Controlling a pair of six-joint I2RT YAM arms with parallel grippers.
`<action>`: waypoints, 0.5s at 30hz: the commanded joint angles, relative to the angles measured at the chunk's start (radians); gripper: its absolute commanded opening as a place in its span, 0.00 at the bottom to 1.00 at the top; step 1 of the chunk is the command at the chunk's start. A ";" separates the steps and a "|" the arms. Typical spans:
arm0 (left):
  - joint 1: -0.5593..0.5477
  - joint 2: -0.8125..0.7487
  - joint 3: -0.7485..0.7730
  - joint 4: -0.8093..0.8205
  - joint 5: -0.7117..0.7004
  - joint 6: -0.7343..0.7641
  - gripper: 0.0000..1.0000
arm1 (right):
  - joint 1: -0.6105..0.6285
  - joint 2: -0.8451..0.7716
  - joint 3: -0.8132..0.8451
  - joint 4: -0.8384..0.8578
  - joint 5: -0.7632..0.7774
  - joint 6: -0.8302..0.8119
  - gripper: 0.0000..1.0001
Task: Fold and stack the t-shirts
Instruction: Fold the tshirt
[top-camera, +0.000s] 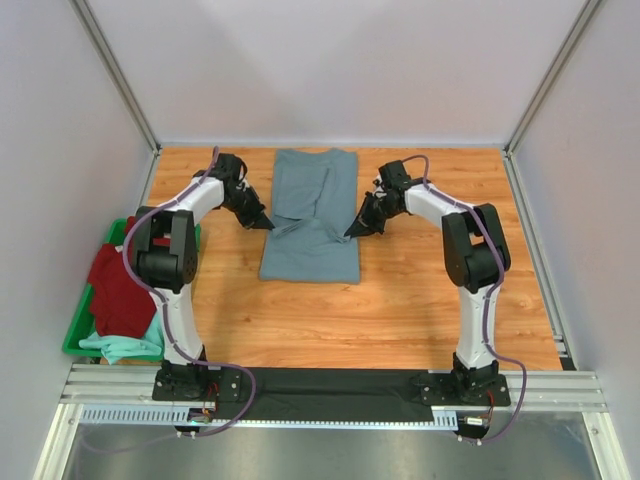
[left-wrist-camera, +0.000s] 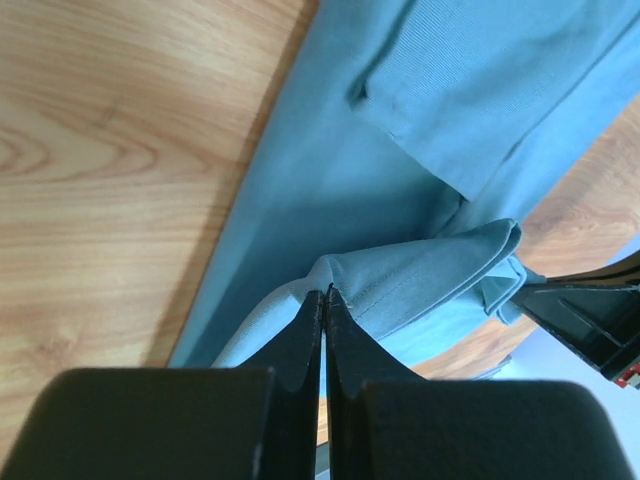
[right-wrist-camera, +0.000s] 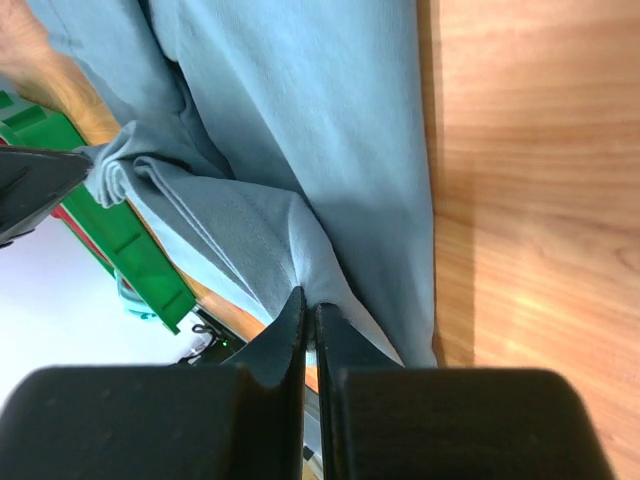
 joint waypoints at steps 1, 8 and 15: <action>0.013 0.020 0.048 -0.012 0.027 0.018 0.00 | -0.013 0.029 0.069 0.002 -0.045 -0.011 0.00; 0.019 0.058 0.100 -0.026 0.029 0.011 0.00 | -0.031 0.065 0.124 -0.014 -0.063 -0.009 0.00; 0.019 0.098 0.153 -0.032 0.047 -0.011 0.00 | -0.050 0.087 0.147 -0.011 -0.075 -0.001 0.01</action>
